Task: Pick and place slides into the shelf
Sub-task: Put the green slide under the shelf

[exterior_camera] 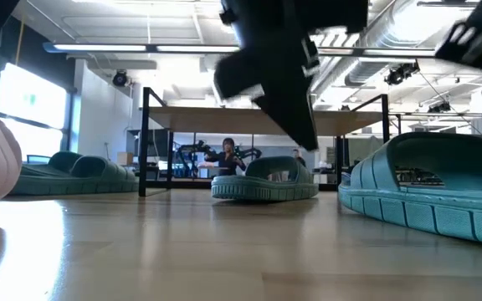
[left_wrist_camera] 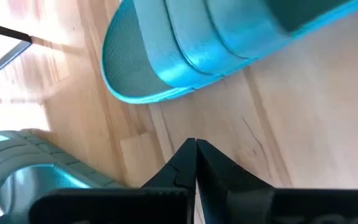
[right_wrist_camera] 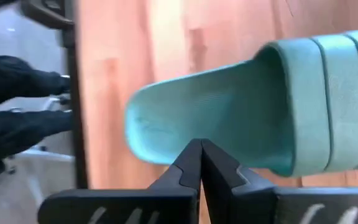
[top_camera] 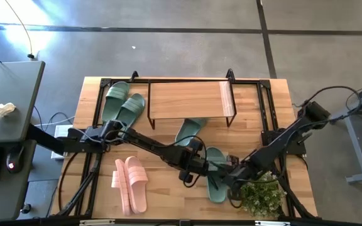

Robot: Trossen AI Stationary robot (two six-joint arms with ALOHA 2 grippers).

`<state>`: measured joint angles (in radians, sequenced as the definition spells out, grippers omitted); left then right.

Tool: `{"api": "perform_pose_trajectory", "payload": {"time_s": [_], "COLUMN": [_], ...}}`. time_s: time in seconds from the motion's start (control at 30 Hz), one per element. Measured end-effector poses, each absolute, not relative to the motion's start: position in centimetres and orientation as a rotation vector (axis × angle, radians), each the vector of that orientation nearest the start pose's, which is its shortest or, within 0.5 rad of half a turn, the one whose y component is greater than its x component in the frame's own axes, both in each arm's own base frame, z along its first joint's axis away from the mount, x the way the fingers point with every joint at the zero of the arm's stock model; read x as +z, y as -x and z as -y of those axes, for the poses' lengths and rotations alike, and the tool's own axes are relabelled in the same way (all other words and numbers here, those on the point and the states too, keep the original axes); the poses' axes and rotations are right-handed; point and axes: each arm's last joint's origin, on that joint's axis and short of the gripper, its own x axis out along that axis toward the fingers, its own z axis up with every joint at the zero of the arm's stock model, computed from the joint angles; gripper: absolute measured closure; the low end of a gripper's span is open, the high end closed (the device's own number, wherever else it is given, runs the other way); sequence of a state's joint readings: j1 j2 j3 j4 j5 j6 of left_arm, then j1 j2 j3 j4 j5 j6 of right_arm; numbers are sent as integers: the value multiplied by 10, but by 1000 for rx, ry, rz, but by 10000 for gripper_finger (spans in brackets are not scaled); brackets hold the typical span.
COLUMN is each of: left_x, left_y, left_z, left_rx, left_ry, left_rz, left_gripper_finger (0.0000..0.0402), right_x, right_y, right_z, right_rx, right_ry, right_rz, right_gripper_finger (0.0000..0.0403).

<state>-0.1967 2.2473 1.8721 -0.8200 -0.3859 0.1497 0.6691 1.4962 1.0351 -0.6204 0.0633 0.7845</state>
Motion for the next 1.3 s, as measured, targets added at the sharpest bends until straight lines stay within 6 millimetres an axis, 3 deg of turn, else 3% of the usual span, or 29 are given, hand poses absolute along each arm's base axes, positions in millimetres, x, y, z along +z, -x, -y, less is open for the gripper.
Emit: {"api": "perform_pose_trajectory", "payload": {"time_s": [0.23,0.37,0.6,0.73,0.93,1.3], "left_x": [217,233,247,250,247,246], "left_y": [-451,-444,-432,-430,-426,-423], "left_z": [85,86,83,82,81,80], "left_rx": [82,69,66,72,64,58], "left_ry": [-501,-524,-558,-567,-578,-589], "left_rz": [-1137,-1124,-1154,-1168,-1209,-1249], "left_gripper_finger": [401,401,401,401,401,401], "right_x": [258,267,260,254,247,191], "right_y": [-213,-212,-217,-222,-240,-261], "right_z": [-188,-199,-207,-211,-231,-255], "right_rx": [281,405,459,464,552,596], "right_ry": [-405,-451,-383,-292,-81,121], "right_rz": [-1062,-993,-972,-973,-1015,-1221], "right_gripper_finger": [398,371,301,289,306,395]}}
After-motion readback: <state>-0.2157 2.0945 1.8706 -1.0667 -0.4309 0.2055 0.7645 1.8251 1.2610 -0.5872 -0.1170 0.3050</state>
